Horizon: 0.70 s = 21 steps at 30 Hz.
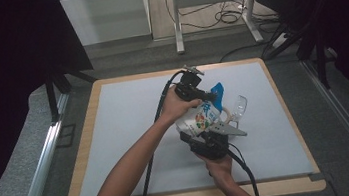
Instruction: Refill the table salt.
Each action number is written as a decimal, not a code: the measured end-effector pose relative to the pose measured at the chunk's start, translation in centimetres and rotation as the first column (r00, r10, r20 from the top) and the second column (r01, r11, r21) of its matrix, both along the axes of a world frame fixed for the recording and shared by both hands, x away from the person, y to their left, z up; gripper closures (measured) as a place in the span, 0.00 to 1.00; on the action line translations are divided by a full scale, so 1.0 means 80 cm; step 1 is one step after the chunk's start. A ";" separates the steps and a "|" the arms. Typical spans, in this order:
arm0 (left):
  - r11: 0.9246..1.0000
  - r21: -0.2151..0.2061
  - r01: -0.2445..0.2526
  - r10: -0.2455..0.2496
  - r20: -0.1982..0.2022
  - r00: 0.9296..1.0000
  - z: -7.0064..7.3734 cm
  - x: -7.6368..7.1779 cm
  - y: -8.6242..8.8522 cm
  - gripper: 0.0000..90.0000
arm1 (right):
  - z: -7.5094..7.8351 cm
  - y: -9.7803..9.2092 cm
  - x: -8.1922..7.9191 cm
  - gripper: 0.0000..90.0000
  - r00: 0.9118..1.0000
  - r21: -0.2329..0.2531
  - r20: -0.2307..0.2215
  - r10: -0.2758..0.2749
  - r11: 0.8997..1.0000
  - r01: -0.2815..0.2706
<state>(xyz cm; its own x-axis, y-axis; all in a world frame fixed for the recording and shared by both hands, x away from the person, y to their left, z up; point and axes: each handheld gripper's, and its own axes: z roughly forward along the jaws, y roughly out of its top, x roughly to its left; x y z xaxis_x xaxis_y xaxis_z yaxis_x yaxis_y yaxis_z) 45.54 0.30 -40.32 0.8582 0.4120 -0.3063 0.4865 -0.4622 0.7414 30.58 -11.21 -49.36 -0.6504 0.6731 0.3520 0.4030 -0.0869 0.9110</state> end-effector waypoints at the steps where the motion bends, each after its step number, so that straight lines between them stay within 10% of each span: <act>1: 1.000 0.001 0.001 -0.001 0.001 1.000 0.000 0.000 0.000 1.00 | 0.000 0.000 0.000 0.61 1.000 -0.001 0.001 -0.001 1.000 0.001; 21: 1.000 0.010 0.004 -0.004 -0.007 1.000 -0.002 0.004 -0.004 1.00 | -0.003 -0.001 -0.001 0.62 1.000 0.012 0.001 -0.031 0.999 0.031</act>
